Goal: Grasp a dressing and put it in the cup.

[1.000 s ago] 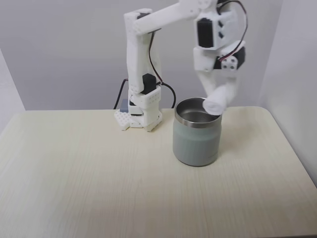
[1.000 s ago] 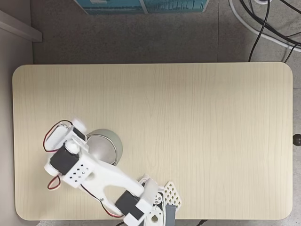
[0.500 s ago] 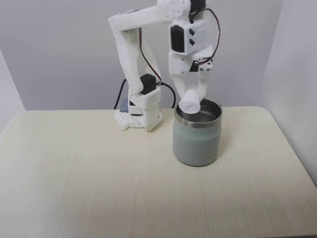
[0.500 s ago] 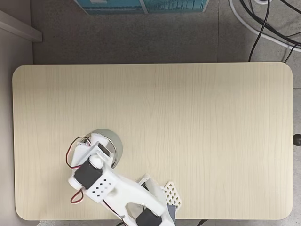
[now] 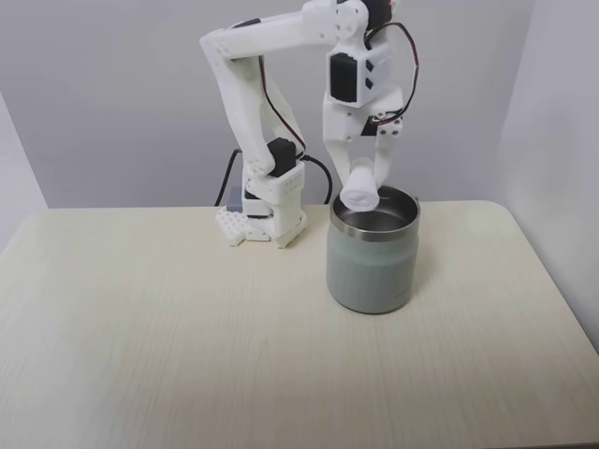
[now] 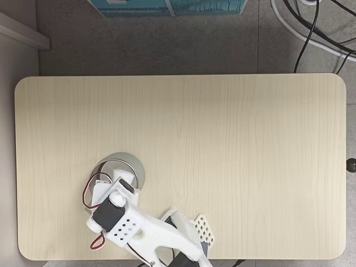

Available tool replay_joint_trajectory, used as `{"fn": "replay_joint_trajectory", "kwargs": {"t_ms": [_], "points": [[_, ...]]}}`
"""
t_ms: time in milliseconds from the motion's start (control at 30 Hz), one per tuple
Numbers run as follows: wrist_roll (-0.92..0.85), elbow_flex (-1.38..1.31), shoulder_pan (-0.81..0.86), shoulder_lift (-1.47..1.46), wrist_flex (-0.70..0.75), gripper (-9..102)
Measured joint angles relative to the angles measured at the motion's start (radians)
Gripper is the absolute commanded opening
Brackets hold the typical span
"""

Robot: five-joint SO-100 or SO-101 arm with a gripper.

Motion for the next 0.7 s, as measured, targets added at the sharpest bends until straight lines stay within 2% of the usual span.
{"fn": "replay_joint_trajectory", "kwargs": {"t_ms": [133,700], "points": [[0.003,-0.028,0.006,-0.043,0.000,27],[-0.009,-0.041,0.012,-0.107,0.000,26]]}}
